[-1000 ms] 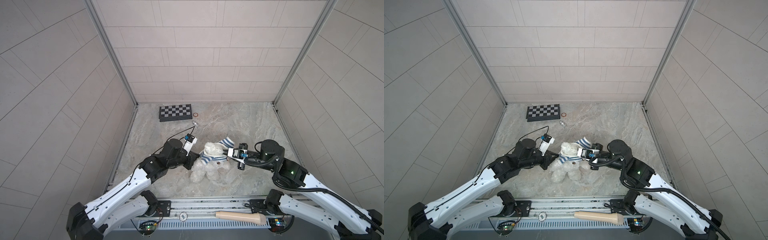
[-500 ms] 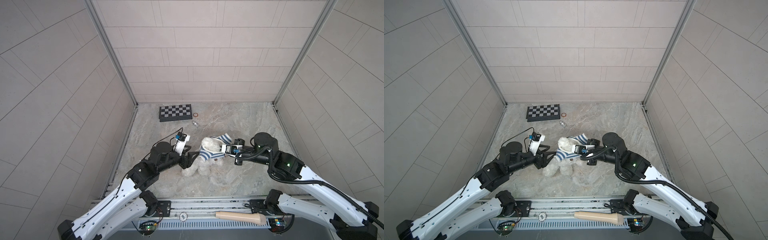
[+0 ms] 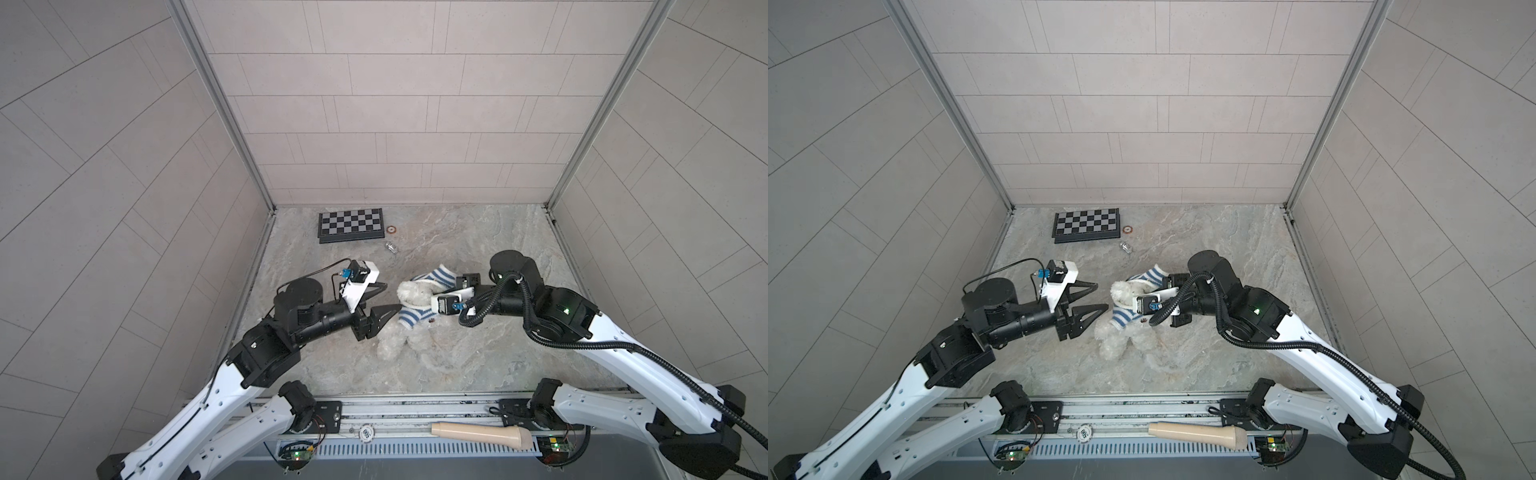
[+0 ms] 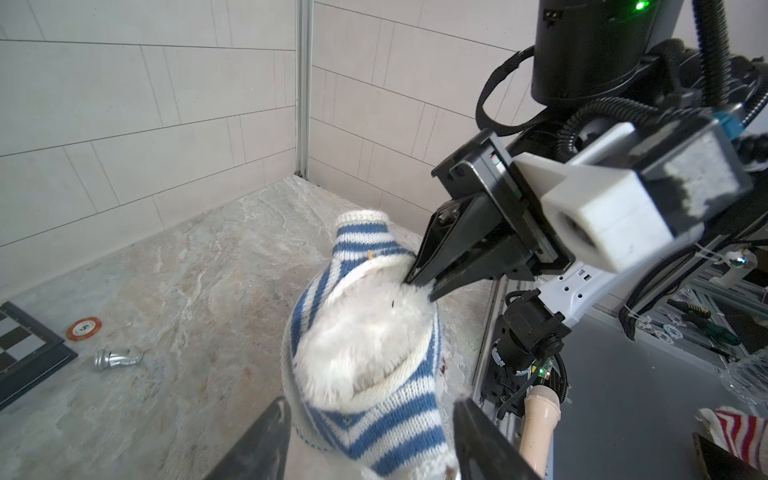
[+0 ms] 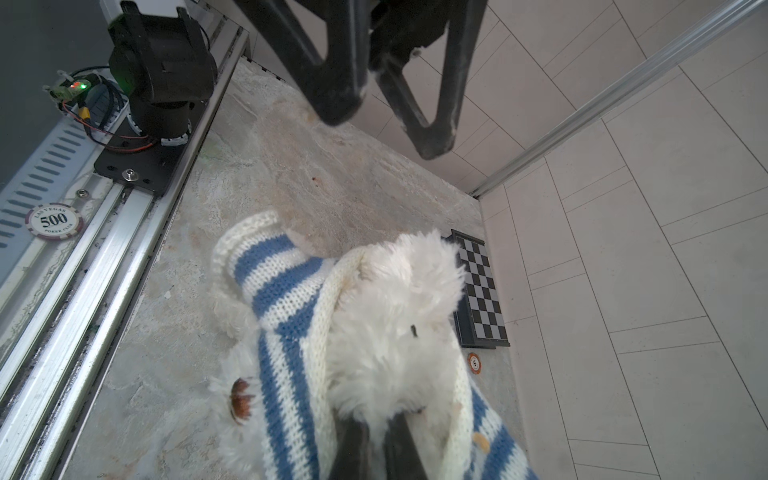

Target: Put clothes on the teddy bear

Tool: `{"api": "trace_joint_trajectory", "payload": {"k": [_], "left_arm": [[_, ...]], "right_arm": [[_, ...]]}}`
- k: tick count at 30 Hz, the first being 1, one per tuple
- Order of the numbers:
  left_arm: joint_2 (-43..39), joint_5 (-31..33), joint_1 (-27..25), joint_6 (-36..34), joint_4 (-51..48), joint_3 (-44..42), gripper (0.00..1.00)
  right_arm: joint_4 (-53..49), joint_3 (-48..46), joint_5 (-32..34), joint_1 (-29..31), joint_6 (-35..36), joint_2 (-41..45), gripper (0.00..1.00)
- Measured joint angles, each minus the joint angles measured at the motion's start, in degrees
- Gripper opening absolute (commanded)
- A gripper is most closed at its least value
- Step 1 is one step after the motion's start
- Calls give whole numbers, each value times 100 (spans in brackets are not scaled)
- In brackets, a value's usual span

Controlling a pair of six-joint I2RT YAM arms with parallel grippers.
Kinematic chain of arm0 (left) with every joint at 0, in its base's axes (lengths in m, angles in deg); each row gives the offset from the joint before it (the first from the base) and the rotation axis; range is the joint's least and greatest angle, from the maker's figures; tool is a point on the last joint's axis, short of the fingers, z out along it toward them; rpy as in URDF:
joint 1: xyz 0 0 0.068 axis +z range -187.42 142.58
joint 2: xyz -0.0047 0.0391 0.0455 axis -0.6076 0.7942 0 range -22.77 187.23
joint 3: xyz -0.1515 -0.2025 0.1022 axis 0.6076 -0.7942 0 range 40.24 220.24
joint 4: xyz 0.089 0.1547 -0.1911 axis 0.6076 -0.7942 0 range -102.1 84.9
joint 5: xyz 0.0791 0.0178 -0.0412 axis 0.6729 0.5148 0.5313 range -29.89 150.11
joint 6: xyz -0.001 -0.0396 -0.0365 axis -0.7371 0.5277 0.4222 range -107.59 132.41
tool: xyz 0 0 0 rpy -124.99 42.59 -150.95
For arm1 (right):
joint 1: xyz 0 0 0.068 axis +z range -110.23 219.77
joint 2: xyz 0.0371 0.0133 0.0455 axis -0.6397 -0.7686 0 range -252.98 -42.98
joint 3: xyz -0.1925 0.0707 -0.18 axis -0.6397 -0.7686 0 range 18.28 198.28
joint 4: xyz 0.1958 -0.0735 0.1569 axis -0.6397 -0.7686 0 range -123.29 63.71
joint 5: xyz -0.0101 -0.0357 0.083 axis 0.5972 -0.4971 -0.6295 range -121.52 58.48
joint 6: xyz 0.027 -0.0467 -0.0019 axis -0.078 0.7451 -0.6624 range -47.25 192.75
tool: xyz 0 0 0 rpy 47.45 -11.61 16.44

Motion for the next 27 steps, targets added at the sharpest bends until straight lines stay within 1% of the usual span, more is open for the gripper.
{"api": "trace_joint_trajectory", "payload": {"k": [5, 10, 19, 22, 27], "left_arm": [[815, -289, -74, -343, -157, 671, 64], [1196, -356, -146, -667, -459, 1054, 63], [1563, -385, -284, -1021, -905, 1281, 52], [1690, -382, -284, -1058, -977, 1388, 46], [1840, -378, -317, -1161, -1115, 1513, 45]], "right_arm": [[-92, 136, -87, 81, 155, -122, 0], [-122, 278, -131, 114, 216, -208, 0], [-120, 382, -221, 131, 271, -247, 0], [-118, 382, -214, 219, 297, -247, 0], [-125, 382, -129, 264, 295, -247, 0]]}}
